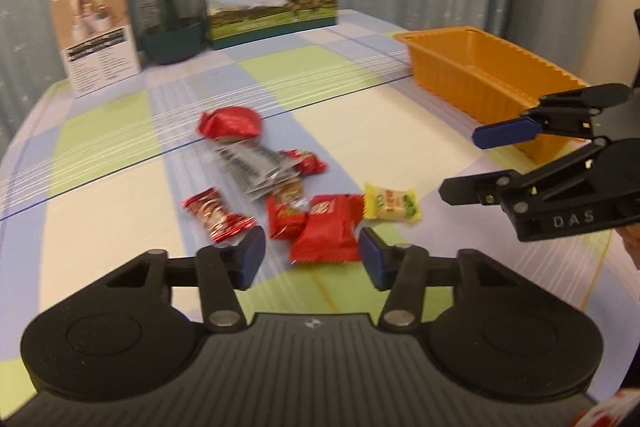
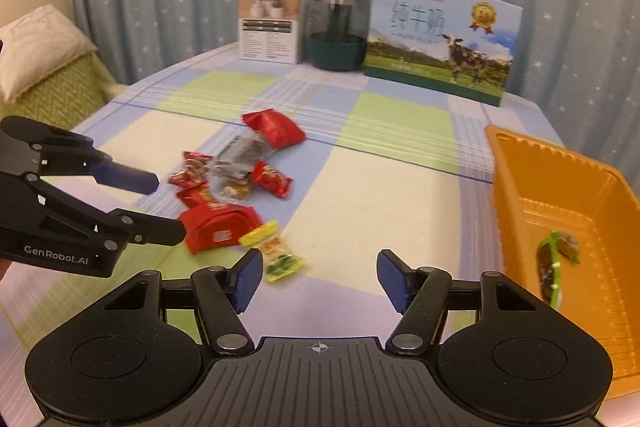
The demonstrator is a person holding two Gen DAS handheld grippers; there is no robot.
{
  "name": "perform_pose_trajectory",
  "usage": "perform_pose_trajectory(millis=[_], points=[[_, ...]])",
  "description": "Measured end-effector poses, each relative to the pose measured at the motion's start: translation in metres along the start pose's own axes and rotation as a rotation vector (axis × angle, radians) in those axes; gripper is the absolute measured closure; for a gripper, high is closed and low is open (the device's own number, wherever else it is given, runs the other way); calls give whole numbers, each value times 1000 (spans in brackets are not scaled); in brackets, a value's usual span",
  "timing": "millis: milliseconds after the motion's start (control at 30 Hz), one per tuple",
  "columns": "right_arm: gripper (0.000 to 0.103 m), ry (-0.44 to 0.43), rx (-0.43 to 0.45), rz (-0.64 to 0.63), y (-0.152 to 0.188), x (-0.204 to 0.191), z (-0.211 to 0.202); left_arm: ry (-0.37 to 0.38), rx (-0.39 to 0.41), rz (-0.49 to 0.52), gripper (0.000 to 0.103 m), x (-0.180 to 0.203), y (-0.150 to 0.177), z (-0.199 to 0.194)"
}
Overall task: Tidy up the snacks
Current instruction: 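Grasp the red candy bag with the left tool while the right tool grasps the yellow candy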
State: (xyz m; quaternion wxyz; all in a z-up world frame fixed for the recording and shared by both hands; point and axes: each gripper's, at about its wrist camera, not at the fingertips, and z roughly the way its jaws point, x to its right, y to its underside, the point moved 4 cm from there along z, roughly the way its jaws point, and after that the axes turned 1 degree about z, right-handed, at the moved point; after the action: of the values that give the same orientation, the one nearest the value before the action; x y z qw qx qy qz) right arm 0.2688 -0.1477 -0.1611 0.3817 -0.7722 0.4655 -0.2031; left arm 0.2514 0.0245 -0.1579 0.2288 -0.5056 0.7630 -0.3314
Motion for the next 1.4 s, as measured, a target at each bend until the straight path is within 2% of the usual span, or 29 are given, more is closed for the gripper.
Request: perform_pose_trajectory(millis=[200, 433, 600, 767, 900, 1067, 1167, 1200, 1400], points=[[39, 7, -4, 1, -2, 5, 4, 52, -21, -26, 61, -1, -7, 20], [39, -7, -7, 6, -5, 4, 10, 67, -47, -14, 64, 3, -8, 34], [39, -31, -13, 16, -6, 3, 15, 62, -60, 43, 66, 12, -5, 34], [39, -74, -44, -17, -2, -7, 24, 39, -87, 9, 66, 8, 0, 25], [50, -109, -72, -68, 2, -16, 33, 42, -112, -8, 66, 3, 10, 14], [51, -118, -79, -158, 4, -26, 43, 52, -115, -11, 66, 0, 16, 9], [51, -126, -89, -145, 6, -26, 48, 46, -114, -10, 63, 0, 17, 11], [52, -126, -89, -141, 7, -25, 49, 42, -114, -6, 59, 1, 17, 12], [65, -125, -94, -113, 7, -23, 47, 28, -100, 33, 57, 5, 16, 13]])
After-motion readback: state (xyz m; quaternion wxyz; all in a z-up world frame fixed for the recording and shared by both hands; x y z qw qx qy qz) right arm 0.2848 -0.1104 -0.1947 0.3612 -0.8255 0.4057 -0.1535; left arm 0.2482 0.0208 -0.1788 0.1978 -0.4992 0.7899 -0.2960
